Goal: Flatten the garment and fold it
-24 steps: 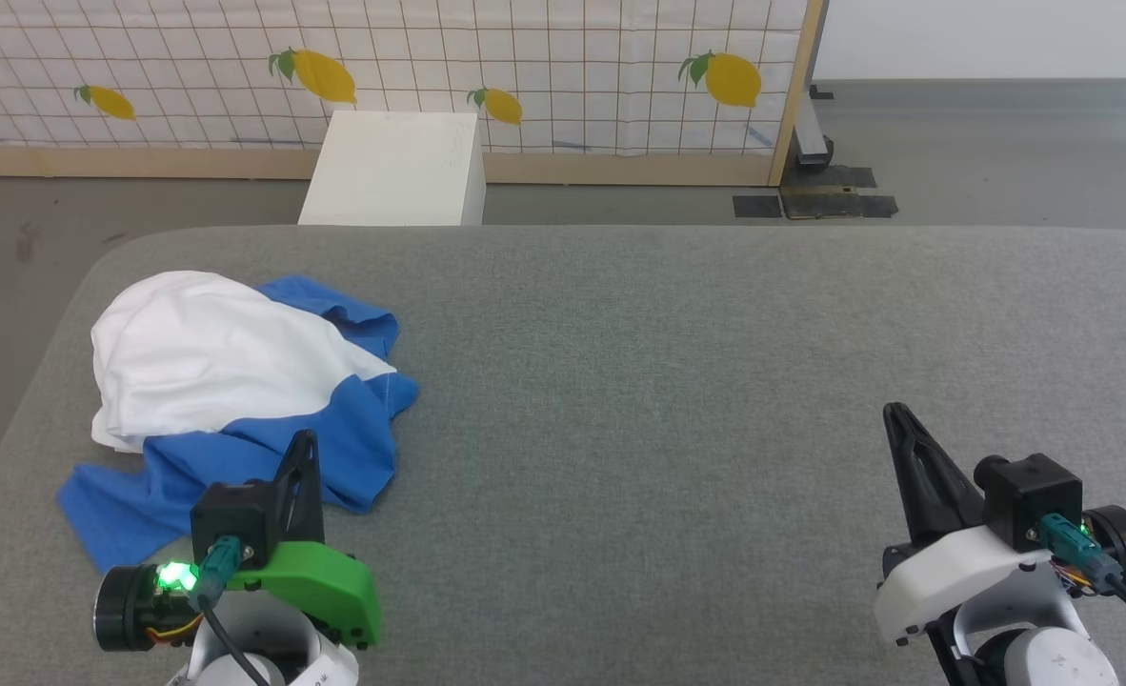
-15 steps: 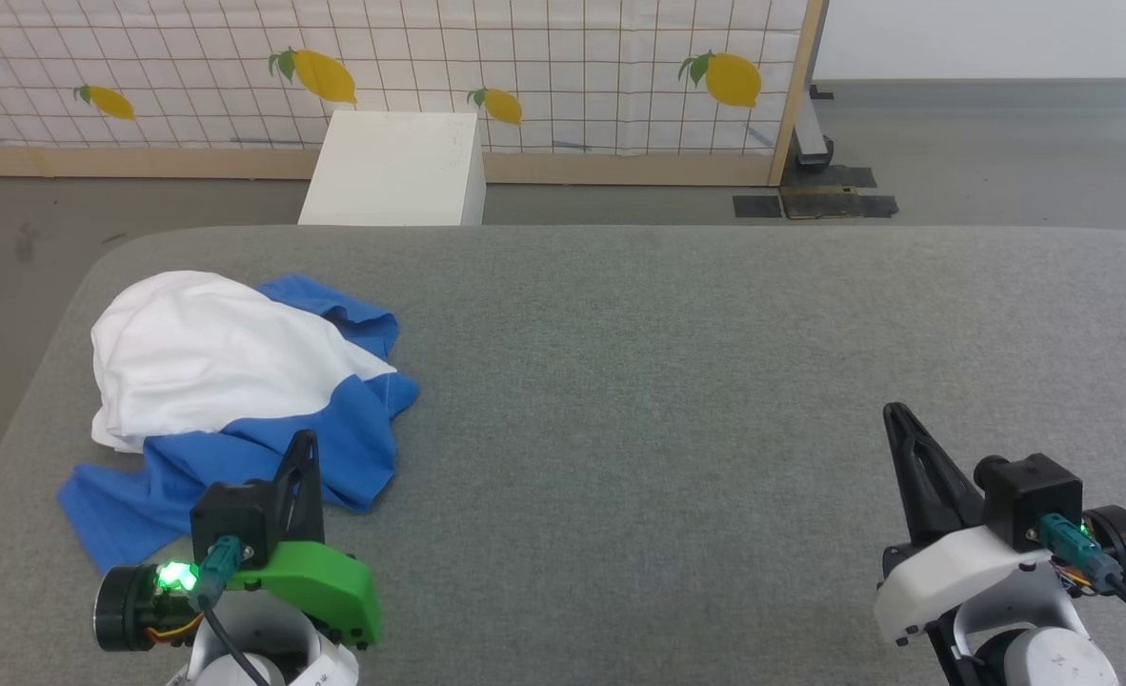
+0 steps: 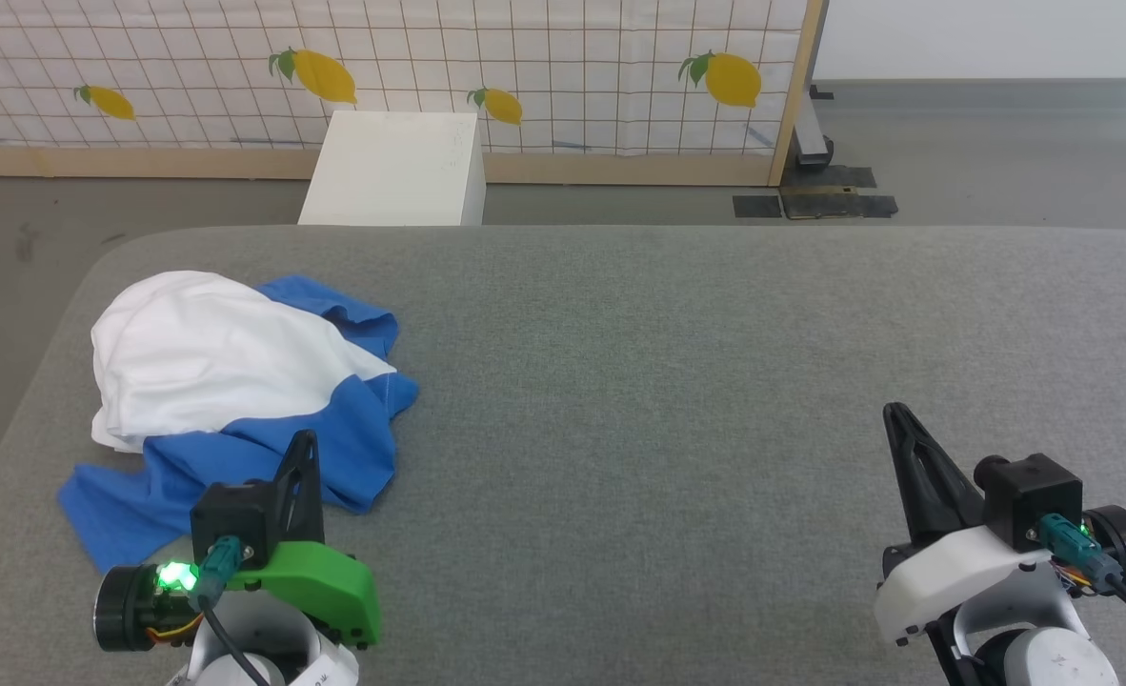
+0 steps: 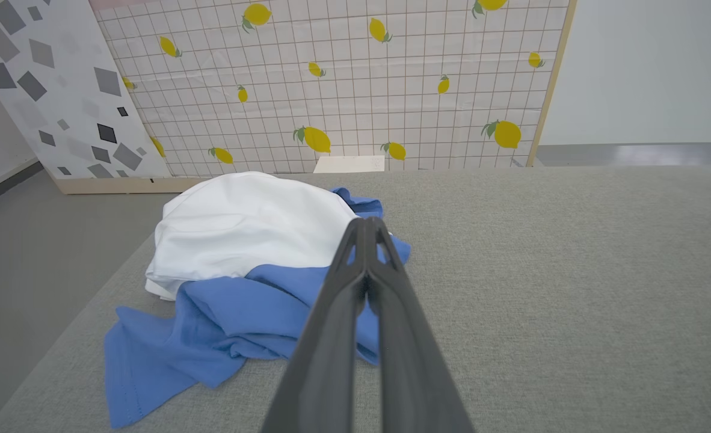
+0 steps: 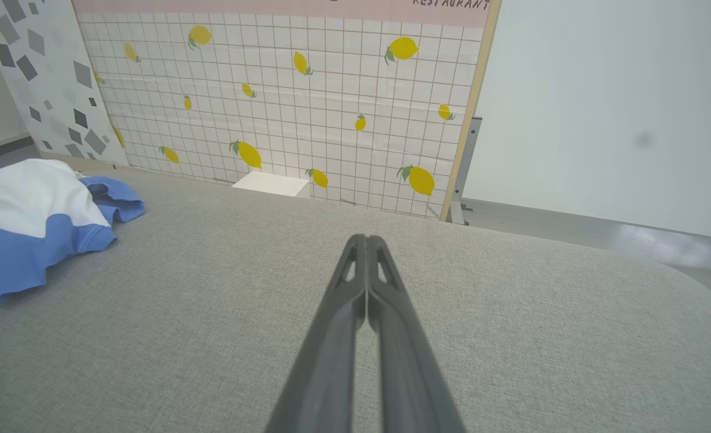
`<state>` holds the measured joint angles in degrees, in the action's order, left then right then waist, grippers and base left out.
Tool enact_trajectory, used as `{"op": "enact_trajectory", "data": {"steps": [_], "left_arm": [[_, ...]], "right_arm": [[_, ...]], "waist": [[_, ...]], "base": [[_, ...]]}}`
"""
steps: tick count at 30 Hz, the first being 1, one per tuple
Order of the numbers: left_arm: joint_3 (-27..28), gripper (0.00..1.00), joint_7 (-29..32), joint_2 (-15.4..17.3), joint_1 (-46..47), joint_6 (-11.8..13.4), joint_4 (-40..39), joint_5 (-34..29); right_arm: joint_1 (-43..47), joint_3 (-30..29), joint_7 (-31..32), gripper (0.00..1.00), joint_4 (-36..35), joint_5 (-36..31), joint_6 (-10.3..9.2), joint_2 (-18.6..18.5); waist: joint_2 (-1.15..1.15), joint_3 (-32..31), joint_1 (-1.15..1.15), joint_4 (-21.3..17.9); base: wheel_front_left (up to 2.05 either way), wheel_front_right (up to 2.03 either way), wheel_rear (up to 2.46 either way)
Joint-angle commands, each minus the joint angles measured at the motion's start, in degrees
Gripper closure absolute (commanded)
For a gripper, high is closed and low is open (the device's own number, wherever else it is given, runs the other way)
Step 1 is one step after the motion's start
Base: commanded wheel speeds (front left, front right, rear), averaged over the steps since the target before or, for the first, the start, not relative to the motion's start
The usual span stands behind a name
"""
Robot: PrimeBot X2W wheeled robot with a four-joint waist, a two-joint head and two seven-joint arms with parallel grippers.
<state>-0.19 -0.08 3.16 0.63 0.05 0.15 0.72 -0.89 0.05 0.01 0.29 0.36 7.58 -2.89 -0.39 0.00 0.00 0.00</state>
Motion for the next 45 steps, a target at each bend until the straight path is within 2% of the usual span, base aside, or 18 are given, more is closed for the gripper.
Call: {"op": "enact_trajectory", "data": {"steps": [1, 9, 10, 45], "left_arm": [[0.19, 1.0, 0.08, -0.28, -0.63, -0.05, -0.15, -0.72], [0.19, 1.0, 0.08, -0.28, -0.63, -0.05, -0.15, -0.72], [0.01, 0.0, 0.0, 0.0, 0.0, 0.0, 0.0, 0.0], [-0.68, 0.0, -3.73, 0.11, -0.38, 1.44, 2.75, 3.91]], "right_arm": [[0.89, -0.05, -0.01, 1.0, -0.29, -0.36, -0.09, 0.02], [0.89, -0.05, -0.01, 1.0, -0.29, -0.36, -0.09, 0.02], [0.0, 0.0, 0.0, 0.0, 0.0, 0.01, 0.0, 0.0], [1.02, -2.44, -3.78, 0.0, 3.39, 4.02, -0.02, 0.0]], "waist": [[0.39, 0.0, 0.0, 0.0], [0.39, 0.0, 0.0, 0.0], [0.0, 0.0, 0.0, 0.0], [0.1, -0.16, 0.0, 0.69]], "base": [[0.0, 0.0, 0.0], [0.0, 0.0, 0.0], [0.0, 0.0, 0.0], [0.0, 0.0, 0.0]]}}
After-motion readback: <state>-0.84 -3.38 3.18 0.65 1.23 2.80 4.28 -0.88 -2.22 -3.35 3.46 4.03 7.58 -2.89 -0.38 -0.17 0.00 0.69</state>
